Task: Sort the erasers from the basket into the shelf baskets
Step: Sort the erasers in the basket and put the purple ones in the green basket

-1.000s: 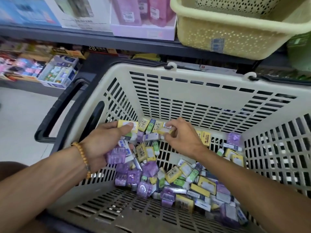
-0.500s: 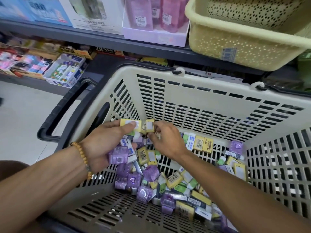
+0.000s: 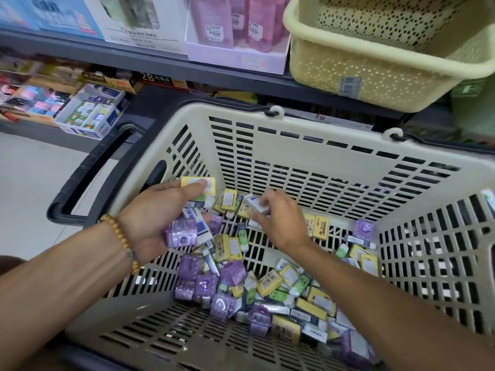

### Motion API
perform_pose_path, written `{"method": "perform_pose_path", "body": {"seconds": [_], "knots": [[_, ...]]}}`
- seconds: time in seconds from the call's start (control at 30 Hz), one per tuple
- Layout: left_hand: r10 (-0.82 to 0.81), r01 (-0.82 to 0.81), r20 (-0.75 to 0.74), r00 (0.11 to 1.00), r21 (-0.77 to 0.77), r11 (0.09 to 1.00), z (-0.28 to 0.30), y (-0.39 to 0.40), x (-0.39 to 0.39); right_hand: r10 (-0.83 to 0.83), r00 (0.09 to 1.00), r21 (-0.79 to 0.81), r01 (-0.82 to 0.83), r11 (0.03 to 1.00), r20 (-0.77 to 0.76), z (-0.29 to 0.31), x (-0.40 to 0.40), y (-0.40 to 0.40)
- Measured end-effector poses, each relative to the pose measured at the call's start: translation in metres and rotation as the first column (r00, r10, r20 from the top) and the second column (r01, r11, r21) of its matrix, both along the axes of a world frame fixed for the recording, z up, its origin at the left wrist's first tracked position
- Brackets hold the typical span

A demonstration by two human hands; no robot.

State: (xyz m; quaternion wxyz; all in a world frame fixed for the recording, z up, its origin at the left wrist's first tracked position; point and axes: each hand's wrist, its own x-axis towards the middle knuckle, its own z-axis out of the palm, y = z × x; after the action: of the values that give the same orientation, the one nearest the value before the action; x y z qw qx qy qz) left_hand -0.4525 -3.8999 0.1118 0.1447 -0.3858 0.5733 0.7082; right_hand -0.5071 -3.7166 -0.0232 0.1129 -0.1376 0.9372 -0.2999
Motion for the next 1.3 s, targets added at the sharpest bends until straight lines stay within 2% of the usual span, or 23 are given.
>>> {"method": "perform_pose_path", "body": {"seconds": [0.1, 0.2, 0.27, 0.4, 0.43, 0.5, 0.57, 0.67, 0.73, 0.8, 0.87, 0.9, 1.03, 1.1, 1.3], "knots": [[0.011, -0.011, -0.002, 1.0, 0.012, 1.0, 0.0, 0.0, 0.001, 0.069, 0.998, 0.083, -0.069, 0.994, 0.01, -0.008, 0.006, -0.015], [0.016, -0.016, -0.002, 1.0, 0.015, 1.0, 0.002, -0.002, -0.001, 0.124, 0.991, 0.028, -0.125, 0.992, 0.046, -0.008, 0.001, -0.018], [0.018, -0.018, -0.004, 1.0, 0.016, 1.0, 0.002, -0.003, -0.002, 0.173, 0.985, 0.017, -0.174, 0.985, 0.011, -0.009, -0.001, -0.022], [0.001, -0.001, 0.014, 1.0, -0.011, 1.0, 0.002, -0.002, -0.002, 0.318, 0.947, 0.069, -0.32, 0.945, 0.037, -0.007, -0.003, -0.024], [-0.002, 0.003, 0.02, 1.0, -0.018, 1.0, 0.002, -0.002, -0.002, 0.288, 0.956, 0.037, -0.291, 0.956, 0.06, -0.005, -0.004, -0.022], [-0.013, 0.014, 0.037, 0.999, -0.023, 1.0, 0.002, 0.0, -0.004, 0.12, 0.979, -0.195, -0.086, 0.977, 0.167, 0.007, -0.005, -0.021], [-0.049, 0.051, 0.061, 0.997, -0.028, 0.998, 0.001, 0.001, -0.006, 0.042, 0.927, -0.458, 0.145, 0.877, 0.373, 0.028, -0.008, -0.023], [-0.128, 0.132, 0.089, 0.988, -0.036, 0.991, -0.002, 0.004, -0.008, 0.208, 0.8, -0.604, 0.226, 0.764, 0.563, 0.057, -0.011, -0.027], [-0.166, 0.17, 0.095, 0.982, -0.037, 0.985, -0.002, 0.005, -0.009, 0.283, 0.75, -0.626, 0.216, 0.75, 0.598, 0.065, -0.01, -0.031], [-0.186, 0.191, 0.094, 0.978, -0.042, 0.981, -0.003, 0.005, -0.009, 0.288, 0.71, -0.638, 0.287, 0.714, 0.642, 0.065, -0.009, -0.031], [-0.19, 0.196, 0.103, 0.976, -0.049, 0.979, -0.005, 0.006, -0.009, 0.228, 0.682, -0.626, 0.417, 0.659, 0.695, 0.058, -0.012, -0.021], [-0.183, 0.189, 0.108, 0.977, -0.056, 0.98, -0.006, 0.005, -0.009, 0.162, 0.682, -0.592, 0.463, 0.66, 0.713, 0.053, -0.016, -0.014], [-0.146, 0.152, 0.105, 0.984, -0.051, 0.987, -0.007, 0.003, -0.009, -0.102, 0.707, -0.32, 0.438, 0.84, 0.7, 0.027, -0.024, 0.011], [-0.135, 0.141, 0.103, 0.985, -0.054, 0.989, -0.009, 0.002, -0.009, -0.13, 0.713, -0.258, 0.409, 0.875, 0.69, 0.016, -0.024, 0.008], [-0.069, 0.079, 0.138, 0.988, -0.073, 0.994, -0.019, 0.002, -0.013, -0.158, 0.743, -0.244, 0.401, 0.883, 0.65, 0.01, -0.028, -0.015]]}}
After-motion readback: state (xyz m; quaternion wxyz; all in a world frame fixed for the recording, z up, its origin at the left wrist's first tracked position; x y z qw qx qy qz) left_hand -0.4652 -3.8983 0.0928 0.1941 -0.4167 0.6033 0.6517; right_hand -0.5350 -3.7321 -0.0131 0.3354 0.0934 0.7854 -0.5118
